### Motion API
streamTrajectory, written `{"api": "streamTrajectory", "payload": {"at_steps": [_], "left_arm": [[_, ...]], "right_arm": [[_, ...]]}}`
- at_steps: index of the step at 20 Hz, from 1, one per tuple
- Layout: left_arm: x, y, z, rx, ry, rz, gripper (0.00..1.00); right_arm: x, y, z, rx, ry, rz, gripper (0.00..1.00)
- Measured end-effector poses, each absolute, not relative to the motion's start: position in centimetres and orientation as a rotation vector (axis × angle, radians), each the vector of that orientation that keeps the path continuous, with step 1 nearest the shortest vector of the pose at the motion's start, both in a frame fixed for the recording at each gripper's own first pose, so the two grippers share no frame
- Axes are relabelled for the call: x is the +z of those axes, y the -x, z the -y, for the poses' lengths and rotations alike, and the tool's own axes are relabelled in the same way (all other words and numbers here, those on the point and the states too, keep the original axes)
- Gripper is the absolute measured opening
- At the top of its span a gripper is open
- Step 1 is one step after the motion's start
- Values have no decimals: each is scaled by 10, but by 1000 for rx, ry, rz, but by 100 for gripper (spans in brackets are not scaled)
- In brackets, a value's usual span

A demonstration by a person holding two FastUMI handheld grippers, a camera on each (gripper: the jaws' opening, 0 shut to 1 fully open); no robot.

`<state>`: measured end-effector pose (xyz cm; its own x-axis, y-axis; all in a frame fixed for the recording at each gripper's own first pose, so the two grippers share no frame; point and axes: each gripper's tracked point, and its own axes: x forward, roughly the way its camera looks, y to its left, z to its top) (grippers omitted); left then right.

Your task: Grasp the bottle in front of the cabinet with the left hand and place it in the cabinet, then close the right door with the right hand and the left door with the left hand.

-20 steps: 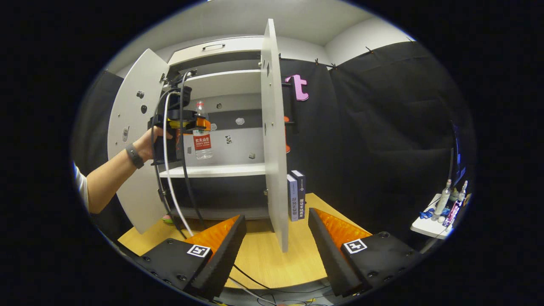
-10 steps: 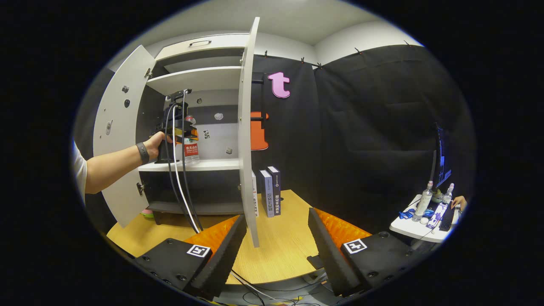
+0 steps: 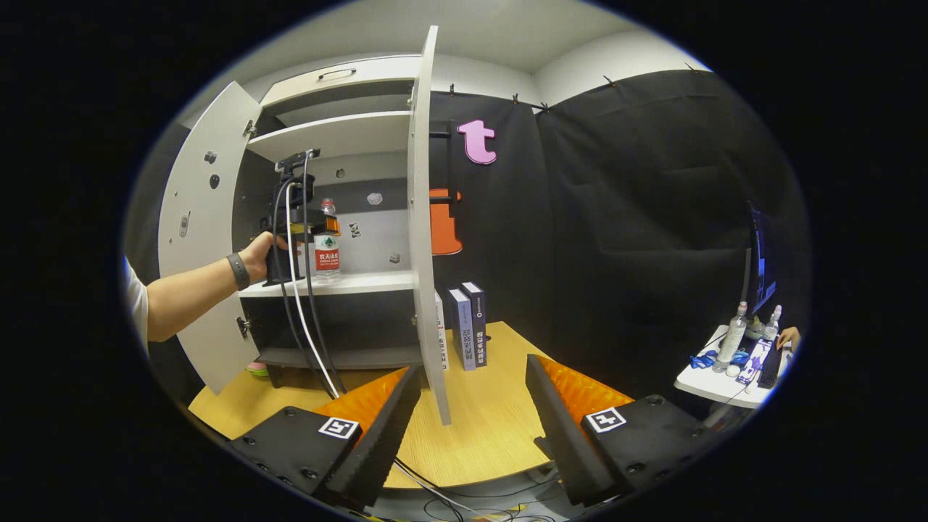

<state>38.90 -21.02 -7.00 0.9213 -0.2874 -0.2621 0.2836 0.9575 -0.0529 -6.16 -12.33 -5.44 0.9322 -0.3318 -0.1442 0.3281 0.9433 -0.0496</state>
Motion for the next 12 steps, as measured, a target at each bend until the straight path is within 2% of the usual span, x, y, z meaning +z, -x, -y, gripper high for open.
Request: {"api": "streamTrajectory", "payload": {"at_steps": [5, 8, 12], "left_arm": [[7, -345, 205, -367, 86, -125, 92], [59, -306, 191, -387, 103, -33, 94], [83, -259, 173, -409, 107, 10, 94]], "right_arm": [[-53, 58, 115, -312, 15, -150, 97], [-49, 52, 108, -285, 11, -141, 97], [-46, 40, 93, -237, -4, -126, 97]]}}
